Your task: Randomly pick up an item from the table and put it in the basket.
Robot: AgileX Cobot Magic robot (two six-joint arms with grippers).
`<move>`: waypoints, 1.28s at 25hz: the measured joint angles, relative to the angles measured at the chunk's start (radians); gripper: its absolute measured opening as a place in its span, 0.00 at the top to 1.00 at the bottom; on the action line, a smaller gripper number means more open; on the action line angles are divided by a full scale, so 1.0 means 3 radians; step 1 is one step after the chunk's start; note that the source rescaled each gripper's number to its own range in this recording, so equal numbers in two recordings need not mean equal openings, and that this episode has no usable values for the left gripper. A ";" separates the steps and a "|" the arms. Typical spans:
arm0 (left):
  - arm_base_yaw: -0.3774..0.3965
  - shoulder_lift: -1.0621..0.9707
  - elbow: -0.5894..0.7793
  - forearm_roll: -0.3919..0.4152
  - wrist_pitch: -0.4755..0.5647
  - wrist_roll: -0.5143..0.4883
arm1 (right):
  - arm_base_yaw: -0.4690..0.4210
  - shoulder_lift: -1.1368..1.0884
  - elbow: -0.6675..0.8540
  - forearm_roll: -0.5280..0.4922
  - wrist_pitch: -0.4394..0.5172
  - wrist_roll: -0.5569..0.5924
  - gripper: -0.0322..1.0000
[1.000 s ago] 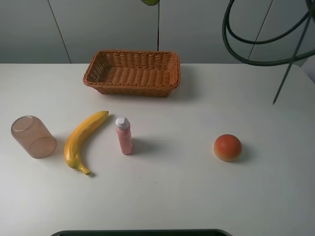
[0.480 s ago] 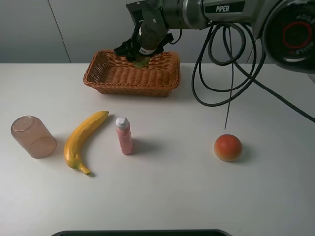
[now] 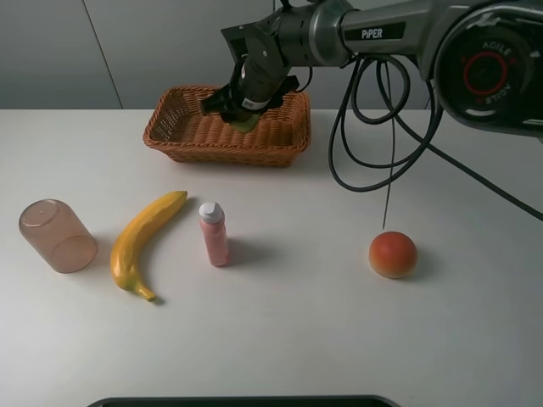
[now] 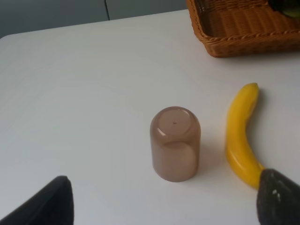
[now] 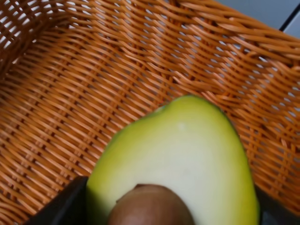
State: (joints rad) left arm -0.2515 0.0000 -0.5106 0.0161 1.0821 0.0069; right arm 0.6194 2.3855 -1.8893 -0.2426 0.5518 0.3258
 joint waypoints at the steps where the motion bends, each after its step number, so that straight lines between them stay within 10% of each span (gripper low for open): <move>1: 0.0000 0.0000 0.0000 0.0000 0.0000 0.0000 | -0.0005 0.0000 0.0000 0.0000 0.0007 -0.0017 0.95; 3: 0.0000 0.0000 0.0000 0.0000 0.0000 0.0000 | -0.0020 0.0000 0.0000 0.0005 0.0008 -0.0068 0.85; 5: 0.0000 0.0000 0.0000 0.0000 0.0000 -0.0023 | -0.0020 0.0000 0.0000 0.0005 0.0013 -0.0109 0.22; 7: 0.0000 0.0000 0.0000 0.0000 0.0000 -0.0023 | -0.0020 0.0000 0.0000 0.0005 0.0013 -0.0131 0.05; 19: 0.0000 0.0000 0.0000 0.0000 0.0000 0.0000 | -0.0020 -0.0045 0.0000 0.0084 0.0094 -0.0181 0.01; 32: 0.0000 0.0000 0.0000 0.0000 0.0000 0.0000 | -0.0351 -0.1451 -0.0019 0.0663 0.1014 -0.0997 0.00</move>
State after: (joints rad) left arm -0.2515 0.0000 -0.5106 0.0161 1.0821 0.0069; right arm 0.5140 1.9501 -1.8949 -0.0438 0.8561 0.0267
